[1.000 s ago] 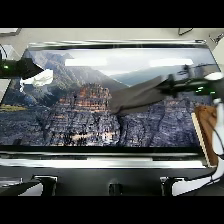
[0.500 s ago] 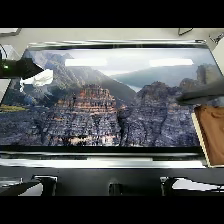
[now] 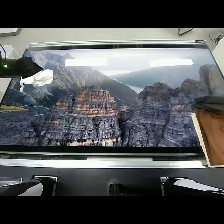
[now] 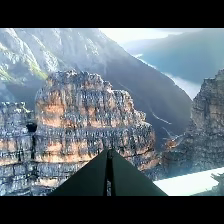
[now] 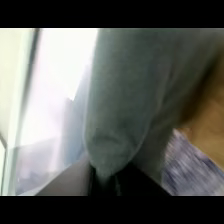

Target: Fold the clothes and pants, and hang the long-sleeved shirts on hangers.

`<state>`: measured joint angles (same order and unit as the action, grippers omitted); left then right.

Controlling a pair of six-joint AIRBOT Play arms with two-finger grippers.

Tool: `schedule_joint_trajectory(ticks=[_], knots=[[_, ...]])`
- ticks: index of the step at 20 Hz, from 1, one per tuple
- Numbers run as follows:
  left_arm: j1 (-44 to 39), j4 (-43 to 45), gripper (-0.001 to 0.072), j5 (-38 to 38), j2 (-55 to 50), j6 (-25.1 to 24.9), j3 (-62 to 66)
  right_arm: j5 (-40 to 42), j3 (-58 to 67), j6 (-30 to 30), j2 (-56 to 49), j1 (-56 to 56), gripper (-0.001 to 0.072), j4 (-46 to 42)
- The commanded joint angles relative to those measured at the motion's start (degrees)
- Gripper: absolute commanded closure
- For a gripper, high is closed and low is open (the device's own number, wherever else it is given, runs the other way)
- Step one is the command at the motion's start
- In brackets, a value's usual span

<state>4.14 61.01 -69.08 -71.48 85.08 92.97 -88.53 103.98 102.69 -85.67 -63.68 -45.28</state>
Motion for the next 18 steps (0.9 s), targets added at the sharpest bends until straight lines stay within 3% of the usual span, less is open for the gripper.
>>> schedule_joint_trajectory(ticks=[1,4,7,15,16,17,18], knots=[[0.04,-0.35,0.0673,0.07,0.04,-0.92,0.02,-10.38,-0.24,2.14,0.26,-1.6,0.0665,-15.26],[0.04,-1.05,0.0673,0.09,0.02,-1.14,0.02,-14.84,-5.53,1.55,0.92,-1.4,0.0665,-30.18],[0.07,-1.44,0.0673,0.07,0.02,-1.11,0.02,-11.78,-16.02,1.44,4.0,-1.4,0.0664,-40.09],[0.04,-1.7,0.0673,0.07,0.02,-1.09,0.02,-0.85,-32.17,1.18,5.25,-1.4,0.0663,-42.69],[0.04,-1.7,0.0673,0.07,0.02,-1.07,0.02,-0.46,-32.28,1.25,5.25,-1.4,0.0625,-42.62],[0.04,-1.7,0.0673,0.09,0.02,-1.07,0.02,-0.5,-32.28,1.22,5.25,-1.4,0.0487,-42.32],[0.04,-1.7,0.0673,0.09,0.02,-1.07,0.02,-1.11,-32.22,1.22,5.27,-1.4,0.0263,-41.77]])
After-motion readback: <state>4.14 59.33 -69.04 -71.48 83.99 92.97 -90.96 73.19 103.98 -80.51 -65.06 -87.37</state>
